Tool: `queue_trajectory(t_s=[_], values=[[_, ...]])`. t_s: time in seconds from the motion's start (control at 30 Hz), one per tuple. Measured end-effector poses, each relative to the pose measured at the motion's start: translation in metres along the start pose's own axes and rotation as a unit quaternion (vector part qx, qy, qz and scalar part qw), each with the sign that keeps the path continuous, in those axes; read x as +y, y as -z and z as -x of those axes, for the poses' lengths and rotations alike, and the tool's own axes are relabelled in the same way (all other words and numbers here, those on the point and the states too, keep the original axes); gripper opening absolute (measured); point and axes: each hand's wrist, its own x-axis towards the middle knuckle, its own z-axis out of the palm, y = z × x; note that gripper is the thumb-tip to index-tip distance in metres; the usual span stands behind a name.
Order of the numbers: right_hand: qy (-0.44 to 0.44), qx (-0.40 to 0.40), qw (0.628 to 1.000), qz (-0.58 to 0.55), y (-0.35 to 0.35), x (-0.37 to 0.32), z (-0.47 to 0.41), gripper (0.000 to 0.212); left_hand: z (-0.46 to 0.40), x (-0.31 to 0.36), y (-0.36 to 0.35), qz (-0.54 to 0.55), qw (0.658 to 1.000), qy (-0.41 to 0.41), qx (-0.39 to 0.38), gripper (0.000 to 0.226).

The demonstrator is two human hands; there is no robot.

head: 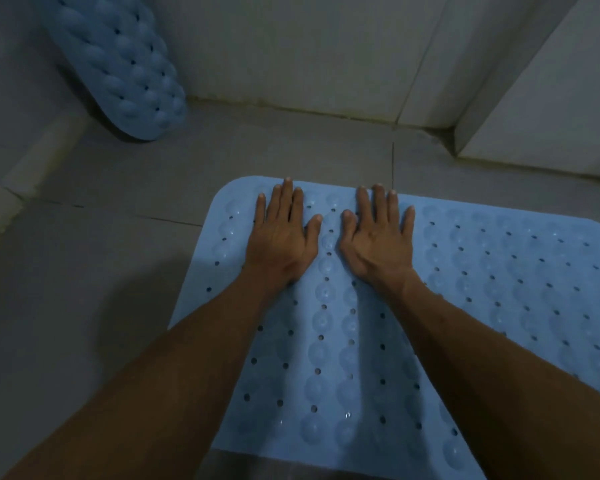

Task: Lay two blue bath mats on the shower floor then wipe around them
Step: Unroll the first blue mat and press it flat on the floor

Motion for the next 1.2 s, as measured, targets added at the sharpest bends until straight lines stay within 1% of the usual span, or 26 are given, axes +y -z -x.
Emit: queue_trajectory(t_s=[0.03, 0.13, 0.27, 0.4, 0.5, 0.63, 1.2], values=[[-0.007, 0.002, 1.000, -0.004, 0.000, -0.002, 0.001, 0.066, -0.001, 0.000, 0.001, 0.001, 1.000, -0.003, 0.014, 0.066], [-0.027, 0.012, 1.000, -0.006, -0.001, -0.008, 0.001, 0.067, -0.005, 0.003, 0.009, 0.022, 0.999, 0.034, -0.037, 0.071], [-0.029, 0.023, 0.999, -0.006, -0.001, -0.011, 0.002, 0.067, -0.004, 0.008, 0.011, -0.051, 0.996, 0.043, -0.057, 0.070], [-0.009, 0.016, 1.000, 0.014, 0.002, -0.014, 0.004, 0.069, -0.007, 0.010, 0.016, -0.067, 0.996, 0.024, -0.052, 0.070], [0.013, 0.009, 1.000, 0.011, 0.003, -0.015, 0.006, 0.068, -0.010, 0.009, 0.018, -0.066, 0.996, 0.006, -0.064, 0.068], [0.004, 0.004, 1.000, -0.020, 0.001, -0.012, 0.002, 0.067, -0.012, 0.006, 0.012, -0.052, 0.995, 0.025, -0.087, 0.070], [-0.008, -0.005, 1.000, -0.012, 0.004, -0.015, -0.001, 0.068, -0.017, 0.008, 0.018, -0.029, 0.987, 0.035, -0.152, 0.070]])
